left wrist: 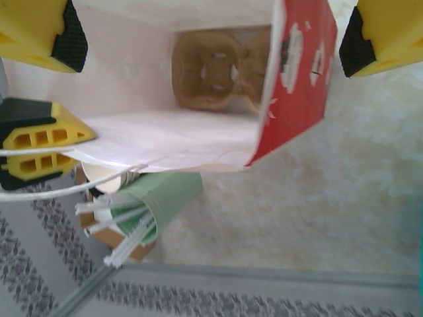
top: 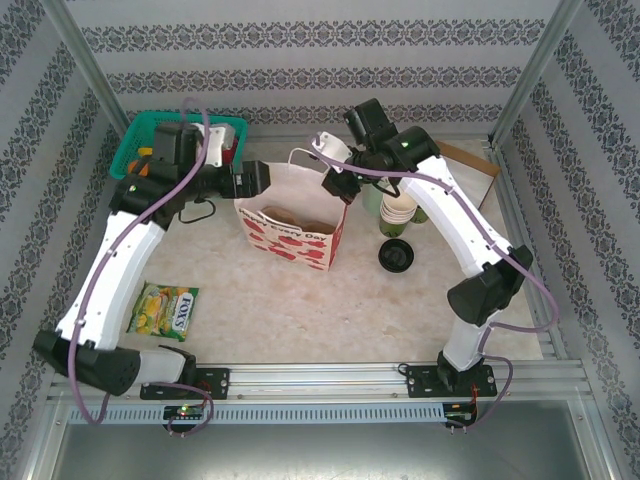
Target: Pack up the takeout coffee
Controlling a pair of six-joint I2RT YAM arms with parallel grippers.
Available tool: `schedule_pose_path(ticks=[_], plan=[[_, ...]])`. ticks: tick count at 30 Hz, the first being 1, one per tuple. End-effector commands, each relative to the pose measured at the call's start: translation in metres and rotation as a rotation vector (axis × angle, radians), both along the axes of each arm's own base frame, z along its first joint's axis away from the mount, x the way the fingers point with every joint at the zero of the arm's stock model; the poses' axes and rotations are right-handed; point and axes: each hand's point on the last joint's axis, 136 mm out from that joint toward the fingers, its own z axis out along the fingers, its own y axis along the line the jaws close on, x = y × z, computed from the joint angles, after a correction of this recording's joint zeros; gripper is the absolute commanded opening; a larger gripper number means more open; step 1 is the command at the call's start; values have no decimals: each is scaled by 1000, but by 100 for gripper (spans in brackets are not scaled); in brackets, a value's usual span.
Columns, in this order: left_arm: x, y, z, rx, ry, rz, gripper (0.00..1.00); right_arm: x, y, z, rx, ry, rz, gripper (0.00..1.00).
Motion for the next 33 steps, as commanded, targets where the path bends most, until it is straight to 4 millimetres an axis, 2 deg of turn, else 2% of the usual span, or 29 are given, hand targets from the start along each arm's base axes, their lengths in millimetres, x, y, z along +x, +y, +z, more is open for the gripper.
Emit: schedule_pose_path(ticks=[1, 6, 9, 14, 21, 24, 30, 33], plan=[[12, 33, 10, 30, -73, 193, 100, -3, -14, 11, 17, 34, -234, 0], [14, 84, -2, 126, -42, 484, 100, -8, -28, 8, 56, 82, -430, 0], [15, 97, -13, 161, -10, 561, 99, -13, -33, 3, 79, 116, -500, 0], [22, 91, -27, 159, 57, 547, 100, -23, -25, -11, 112, 166, -504, 0], [31, 77, -41, 139, 114, 491, 100, -24, -36, -53, 12, 240, -591, 4], [34, 70, -47, 129, 140, 464, 100, -26, -29, -55, 34, 270, -571, 11], [38, 62, -56, 126, 179, 427, 99, -25, -22, -49, 85, 315, -565, 14], [40, 59, -58, 121, 184, 413, 100, -25, -21, -48, 99, 332, -569, 23]])
